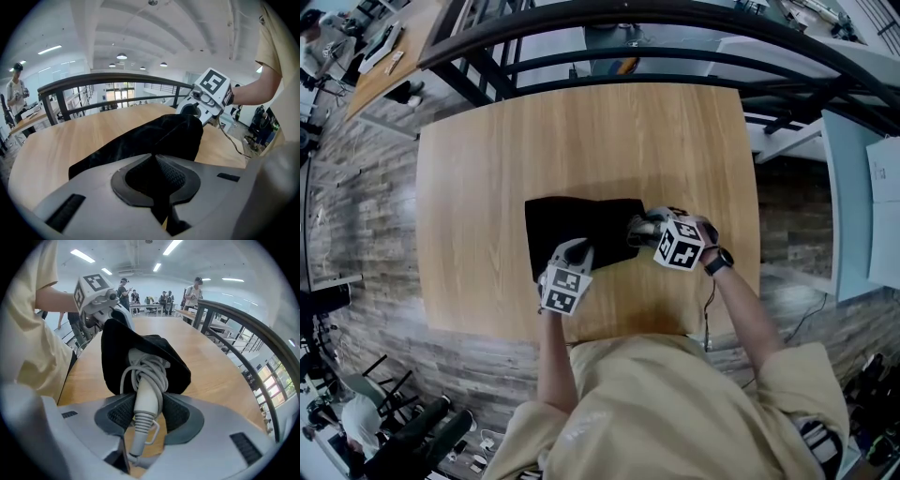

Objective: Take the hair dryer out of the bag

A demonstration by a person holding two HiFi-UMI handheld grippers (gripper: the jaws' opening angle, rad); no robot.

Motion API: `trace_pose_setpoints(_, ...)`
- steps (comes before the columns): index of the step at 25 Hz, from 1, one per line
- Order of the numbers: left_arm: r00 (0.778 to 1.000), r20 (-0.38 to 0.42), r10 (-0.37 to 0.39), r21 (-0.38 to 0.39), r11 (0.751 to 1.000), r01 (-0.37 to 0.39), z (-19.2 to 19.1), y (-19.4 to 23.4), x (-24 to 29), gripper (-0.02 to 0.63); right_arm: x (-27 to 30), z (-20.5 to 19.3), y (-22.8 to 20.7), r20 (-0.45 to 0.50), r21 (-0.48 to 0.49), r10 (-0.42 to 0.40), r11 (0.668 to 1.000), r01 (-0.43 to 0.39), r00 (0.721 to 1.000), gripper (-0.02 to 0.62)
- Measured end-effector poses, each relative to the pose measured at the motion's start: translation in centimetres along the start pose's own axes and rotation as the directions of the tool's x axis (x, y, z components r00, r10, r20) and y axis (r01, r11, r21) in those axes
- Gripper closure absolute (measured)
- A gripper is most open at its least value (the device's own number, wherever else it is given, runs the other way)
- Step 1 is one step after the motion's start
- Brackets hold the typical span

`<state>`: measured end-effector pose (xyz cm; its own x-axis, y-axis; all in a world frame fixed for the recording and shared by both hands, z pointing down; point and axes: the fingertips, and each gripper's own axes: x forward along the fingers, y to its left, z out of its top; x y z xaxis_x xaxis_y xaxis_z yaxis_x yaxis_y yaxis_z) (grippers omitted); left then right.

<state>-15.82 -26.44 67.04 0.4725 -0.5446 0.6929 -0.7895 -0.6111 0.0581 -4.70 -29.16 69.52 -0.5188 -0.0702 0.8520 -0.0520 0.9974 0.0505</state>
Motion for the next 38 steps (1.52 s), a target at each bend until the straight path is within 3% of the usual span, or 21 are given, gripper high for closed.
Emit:
trace_pose_setpoints(6,1.000,0.006,0.016,-0.034,0.999,-0.016,0.3,0.6,-0.1,0.574,-5.0,-3.7,0.1,0.041,0.082,-0.024,0.996,0.021,0.999,0.426)
trace_pose_setpoints(10,1.000,0.010,0.026,-0.037,0.999,-0.026,0.7,1.0,0.2,0.574,-7.4,-6.7,-0.1,0.101,0.280,-0.080,0.959,0.048,0.992,0.426)
trace_pose_setpoints(13,1.000,0.003,0.026,-0.036,0.999,-0.026,0.8,0.9,0.6,0.574,-9.0,-8.7,-0.8,0.135,0.426,-0.172,0.899,0.099,0.976,0.426)
trace_pose_setpoints(17,1.000,0.000,0.029,-0.043,0.999,-0.029,1.1,0.7,0.9,0.574,-10.4,-10.5,-2.3,0.146,0.582,-0.320,0.793,0.180,0.936,0.426)
trace_pose_setpoints(24,0.999,0.017,0.029,-0.097,0.995,-0.027,2.0,0.5,1.2,0.574,-10.4,-12.3,-5.1,0.049,0.735,-0.566,0.578,0.354,0.823,0.426)
trace_pose_setpoints(27,1.000,0.013,0.023,-0.095,0.995,-0.022,2.0,0.3,1.4,0.574,-9.6,-12.4,-5.8,0.013,0.776,-0.614,0.503,0.380,0.789,0.426)
trace_pose_setpoints(31,1.000,0.007,0.023,-0.096,0.995,-0.022,1.8,0.2,1.6,0.574,-8.4,-12.5,-6.5,-0.029,0.812,-0.650,0.428,0.398,0.759,0.426)
trace_pose_setpoints(35,1.000,0.004,0.021,-0.092,0.996,-0.021,1.6,-0.3,1.9,0.574,-7.2,-13.3,-6.3,-0.071,0.839,-0.668,0.361,0.406,0.741,0.426)
trace_pose_setpoints(38,1.000,-0.010,0.029,-0.099,0.995,-0.030,1.2,-0.3,2.2,0.574,-5.9,-13.9,-6.0,-0.094,0.851,-0.669,0.331,0.409,0.737,0.426)
